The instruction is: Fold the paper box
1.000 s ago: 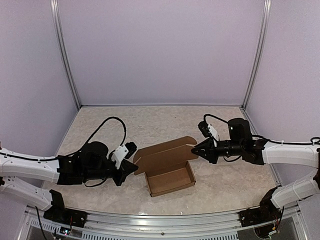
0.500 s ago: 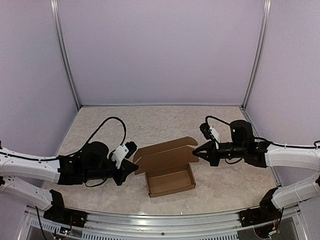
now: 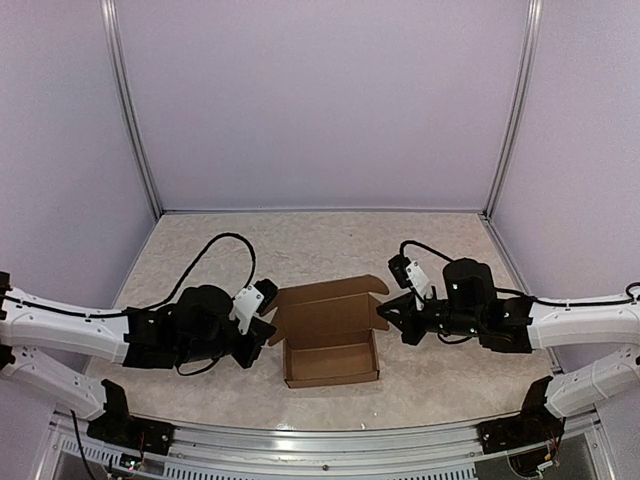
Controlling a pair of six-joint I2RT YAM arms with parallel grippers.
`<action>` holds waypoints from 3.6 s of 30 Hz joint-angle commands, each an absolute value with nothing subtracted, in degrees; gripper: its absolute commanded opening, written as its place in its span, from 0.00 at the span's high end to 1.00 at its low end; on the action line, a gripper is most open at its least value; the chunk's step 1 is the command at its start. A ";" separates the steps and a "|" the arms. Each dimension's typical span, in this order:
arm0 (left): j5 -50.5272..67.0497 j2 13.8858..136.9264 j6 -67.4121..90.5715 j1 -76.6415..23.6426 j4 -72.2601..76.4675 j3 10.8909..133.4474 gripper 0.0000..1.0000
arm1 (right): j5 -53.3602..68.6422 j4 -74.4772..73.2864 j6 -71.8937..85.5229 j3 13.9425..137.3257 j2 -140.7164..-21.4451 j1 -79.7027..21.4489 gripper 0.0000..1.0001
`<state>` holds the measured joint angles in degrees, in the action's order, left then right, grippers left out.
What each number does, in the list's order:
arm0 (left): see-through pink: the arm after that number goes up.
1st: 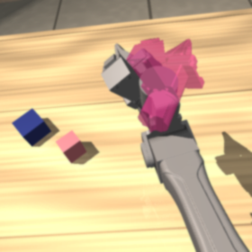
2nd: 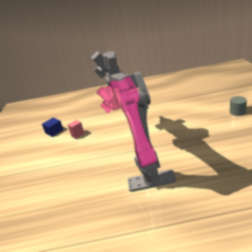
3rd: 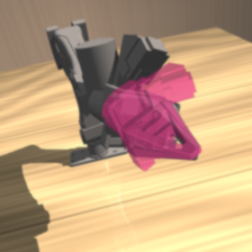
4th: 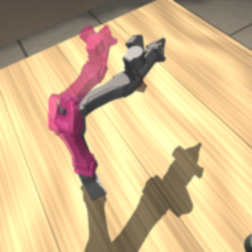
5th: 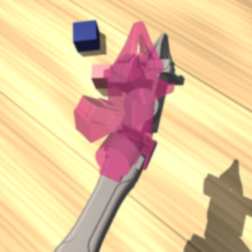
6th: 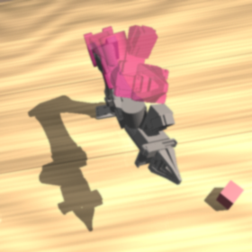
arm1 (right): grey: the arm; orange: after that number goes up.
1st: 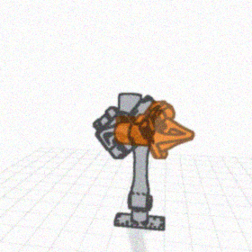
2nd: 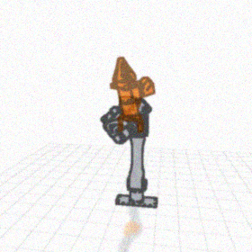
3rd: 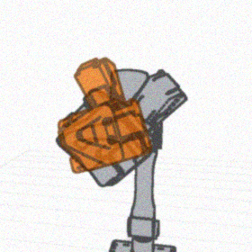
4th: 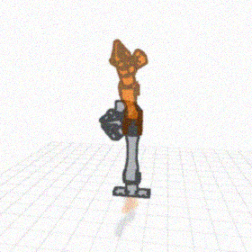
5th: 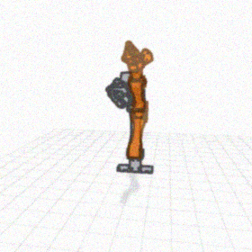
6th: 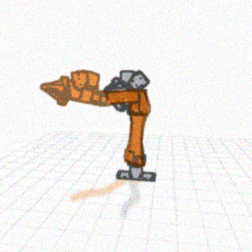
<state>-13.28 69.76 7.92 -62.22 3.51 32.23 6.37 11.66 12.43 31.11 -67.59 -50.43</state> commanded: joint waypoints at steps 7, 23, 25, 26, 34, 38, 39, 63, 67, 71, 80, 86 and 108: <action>-22.82 74.41 15.31 -65.90 2.47 39.20 1.00 | -23.97 17.87 23.91 32.10 -72.00 -62.57 1.00; -33.97 83.86 21.63 -71.96 -4.63 50.87 1.00 | -51.10 16.17 34.93 41.68 -87.36 -75.44 1.00; -34.58 84.63 22.54 -72.36 -4.66 51.27 1.00 | -52.84 14.87 36.26 43.31 -89.02 -76.15 1.00; -35.00 85.03 22.92 -72.62 -4.66 51.32 1.00 | -53.68 14.76 36.81 43.77 -89.72 -76.52 1.00; -38.06 85.74 26.65 -73.45 -3.93 49.29 1.00 | -54.57 14.37 40.69 43.51 -92.56 -77.46 1.00; -39.10 86.66 28.45 -74.36 -2.41 48.10 1.00 | -54.50 14.44 43.00 42.53 -93.55 -78.05 1.00; -39.45 86.92 28.74 -74.66 -2.33 48.05 1.00 | -54.55 14.35 43.65 42.32 -93.83 -78.25 1.00; -43.68 92.90 34.85 -79.75 -2.79 47.14 1.00 | -57.48 7.44 55.04 42.09 -98.70 -82.30 1.00; -44.38 93.37 35.86 -80.28 -3.35 47.18 1.00 | -57.47 6.76 55.29 42.03 -98.10 -82.42 1.00; -45.59 93.75 36.60 -80.58 -3.86 46.93 1.00 | -57.71 6.37 54.79 41.56 -96.33 -82.42 0.96; -48.89 95.81 38.05 -80.84 -3.49 46.67 1.00 | -58.10 2.98 54.87 40.28 -91.49 -82.44 0.70; -51.23 97.89 38.35 -80.86 -2.40 46.91 1.00 | -57.13 -3.32 55.64 38.60 -84.77 -82.44 0.52; -53.71 107.62 20.75 -74.53 23.39 47.20 1.00 | -40.93 -17.69 38.02 40.25 -57.09 -74.48 0.34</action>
<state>-55.55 104.27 26.57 -76.07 17.72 48.25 -45.76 -14.68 42.72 36.23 -58.06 -77.93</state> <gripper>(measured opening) 0.005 0.666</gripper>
